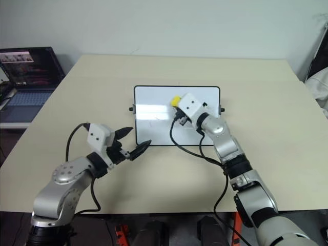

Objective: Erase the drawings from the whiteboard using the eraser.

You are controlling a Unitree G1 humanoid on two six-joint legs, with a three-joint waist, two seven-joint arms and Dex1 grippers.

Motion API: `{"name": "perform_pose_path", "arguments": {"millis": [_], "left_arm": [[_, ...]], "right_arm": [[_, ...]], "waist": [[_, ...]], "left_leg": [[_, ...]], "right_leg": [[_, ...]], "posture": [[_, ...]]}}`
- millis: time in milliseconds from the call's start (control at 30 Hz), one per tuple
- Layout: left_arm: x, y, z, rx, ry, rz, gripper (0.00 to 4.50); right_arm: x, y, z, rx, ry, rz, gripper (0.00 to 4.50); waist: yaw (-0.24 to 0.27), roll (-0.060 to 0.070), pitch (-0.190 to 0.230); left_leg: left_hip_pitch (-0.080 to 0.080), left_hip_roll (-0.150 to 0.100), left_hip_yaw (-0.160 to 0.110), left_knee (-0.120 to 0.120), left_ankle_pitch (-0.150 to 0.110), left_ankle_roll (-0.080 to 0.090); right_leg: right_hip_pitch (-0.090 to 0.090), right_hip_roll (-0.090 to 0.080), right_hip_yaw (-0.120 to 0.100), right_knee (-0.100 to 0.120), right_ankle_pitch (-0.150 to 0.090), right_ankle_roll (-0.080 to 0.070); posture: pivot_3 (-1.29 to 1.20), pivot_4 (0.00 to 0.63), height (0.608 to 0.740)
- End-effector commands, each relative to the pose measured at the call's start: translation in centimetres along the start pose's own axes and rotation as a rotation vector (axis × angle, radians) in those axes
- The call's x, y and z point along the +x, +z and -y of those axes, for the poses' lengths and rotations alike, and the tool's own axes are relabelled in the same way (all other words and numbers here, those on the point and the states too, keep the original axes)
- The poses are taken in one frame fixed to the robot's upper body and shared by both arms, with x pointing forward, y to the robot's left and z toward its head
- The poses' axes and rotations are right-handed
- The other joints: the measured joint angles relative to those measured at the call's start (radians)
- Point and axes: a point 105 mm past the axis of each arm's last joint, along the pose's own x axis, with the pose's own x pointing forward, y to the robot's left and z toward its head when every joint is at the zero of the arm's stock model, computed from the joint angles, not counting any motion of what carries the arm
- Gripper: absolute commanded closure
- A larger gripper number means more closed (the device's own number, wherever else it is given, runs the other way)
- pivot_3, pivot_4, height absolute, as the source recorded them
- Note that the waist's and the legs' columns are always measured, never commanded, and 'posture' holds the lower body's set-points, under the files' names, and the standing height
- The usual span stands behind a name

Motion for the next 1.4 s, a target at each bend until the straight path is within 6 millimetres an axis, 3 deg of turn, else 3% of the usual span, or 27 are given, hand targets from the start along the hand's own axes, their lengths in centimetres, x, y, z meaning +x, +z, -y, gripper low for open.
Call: {"name": "perform_pose_path", "arguments": {"millis": [33, 200, 400, 433, 567, 700, 767, 867, 967, 1067, 1200, 1267, 1400], "left_arm": [[-0.2, 0.3, 0.0, 0.024, 0.002, 0.024, 0.0], [-0.1, 0.0, 0.1, 0.028, -0.01, 0.023, 0.0], [0.0, -0.2, 0.1, 0.028, -0.02, 0.024, 0.0], [0.0, -0.3, 0.1, 0.029, -0.021, 0.023, 0.0], [0.1, -0.6, 0.0, 0.027, -0.028, 0.022, 0.0], [0.1, -0.8, 0.0, 0.024, -0.034, 0.022, 0.0], [0.1, -1.0, 0.0, 0.024, -0.036, 0.021, 0.0], [0.0, -1.2, -0.1, 0.024, -0.04, 0.018, 0.0], [0.0, -1.4, -0.1, 0.022, -0.046, 0.017, 0.0], [0.0, -1.5, 0.0, 0.021, -0.051, 0.018, 0.0], [0.1, -1.5, 0.1, 0.02, -0.056, 0.019, 0.0], [0.1, -1.5, 0.0, 0.02, -0.058, 0.02, 0.0], [0.1, -1.5, 0.0, 0.02, -0.062, 0.021, 0.0]], "right_arm": [[-0.7, -3.8, -2.4, 0.003, 0.114, -0.143, 3.5], [-1.0, -3.5, -2.2, 0.005, 0.106, -0.119, 3.5], [-0.9, -3.2, 2.5, -0.021, -0.149, -0.119, 3.5], [-0.9, -3.5, 2.4, -0.025, -0.137, -0.132, 3.5], [-1.6, -5.5, -2.4, -0.017, 0.126, -0.213, 3.5], [-2.5, -6.0, -4.4, -0.061, 0.245, -0.238, 3.5], [-2.4, -5.9, -3.7, -0.071, 0.199, -0.239, 3.51], [-2.0, -5.5, 0.1, -0.081, -0.02, -0.236, 3.51], [-2.1, -5.4, 1.8, -0.057, -0.098, -0.247, 3.51], [-2.6, -6.4, 0.9, -0.047, -0.034, -0.293, 3.51], [-3.9, -7.3, -3.1, -0.055, 0.193, -0.342, 3.51], [-4.4, -7.6, -3.9, -0.045, 0.233, -0.359, 3.51], [-3.9, -6.9, -1.3, -0.043, 0.063, -0.327, 3.51]], "waist": [[0.0, 0.0, 0.0], [-0.001, 0.0, 0.0], [0.001, 0.0, 0.0], [0.001, 0.0, 0.0], [0.002, 0.0, 0.0], [0.0, 0.0, -0.001], [-0.003, 0.0, -0.001], [-0.002, 0.0, 0.0], [0.001, 0.0, 0.0], [0.006, 0.0, 0.0], [0.007, 0.0, -0.001], [0.003, 0.0, -0.001], [-0.001, 0.0, -0.001]], "left_leg": [[0.003, 0.0, 0.0, 0.0, 0.0, 0.0], [0.016, 0.001, 0.0, -0.001, 0.0, 0.0], [0.02, 0.0, 0.0, 0.0, 0.001, 0.002], [0.02, 0.0, 0.0, 0.0, 0.002, 0.002], [0.021, 0.0, 0.0, 0.0, 0.002, 0.003], [0.022, 0.001, 0.0, -0.001, 0.002, 0.002], [0.022, 0.001, 0.0, -0.001, 0.002, 0.003], [0.023, 0.002, 0.0, -0.001, 0.002, 0.003], [0.023, 0.001, 0.0, -0.001, 0.004, 0.005], [0.023, 0.0, 0.0, 0.0, 0.006, 0.006], [0.023, 0.0, -0.001, -0.001, 0.005, 0.006], [0.023, 0.0, -0.001, -0.002, 0.005, 0.006], [0.024, 0.001, -0.001, -0.002, 0.005, 0.005]], "right_leg": [[0.002, 0.0, 0.0, 0.0, 0.0, 0.0], [0.017, 0.001, -0.001, -0.001, 0.0, 0.0], [0.019, 0.001, 0.0, 0.0, 0.0, -0.001], [0.019, 0.001, 0.0, 0.0, 0.0, -0.001], [0.021, 0.001, -0.001, -0.001, 0.0, -0.001], [0.021, 0.001, 0.0, -0.001, 0.0, -0.001], [0.021, 0.001, 0.001, -0.001, 0.0, -0.001], [0.021, 0.001, 0.0, 0.0, 0.0, 0.0], [0.021, 0.001, 0.001, 0.0, 0.0, -0.001], [0.022, 0.001, 0.0, -0.001, -0.001, -0.002], [0.024, 0.0, 0.0, -0.003, -0.002, -0.002], [0.024, -0.001, 0.0, -0.004, -0.001, 0.0], [0.024, -0.002, 0.0, -0.005, -0.001, 0.0]], "posture": [[0.0, 0.15, 0.74], [0.0, 0.15, 0.74], [0.0, 0.15, 0.74], [0.0, 0.15, 0.74], [0.0, 0.15, 0.74], [0.0, 0.15, 0.74], [0.0, 0.15, 0.74], [0.0, 0.15, 0.74], [0.0, 0.15, 0.74], [0.0, 0.15, 0.74], [0.0, 0.15, 0.74], [0.0, 0.15, 0.74], [0.0, 0.15, 0.74]]}}
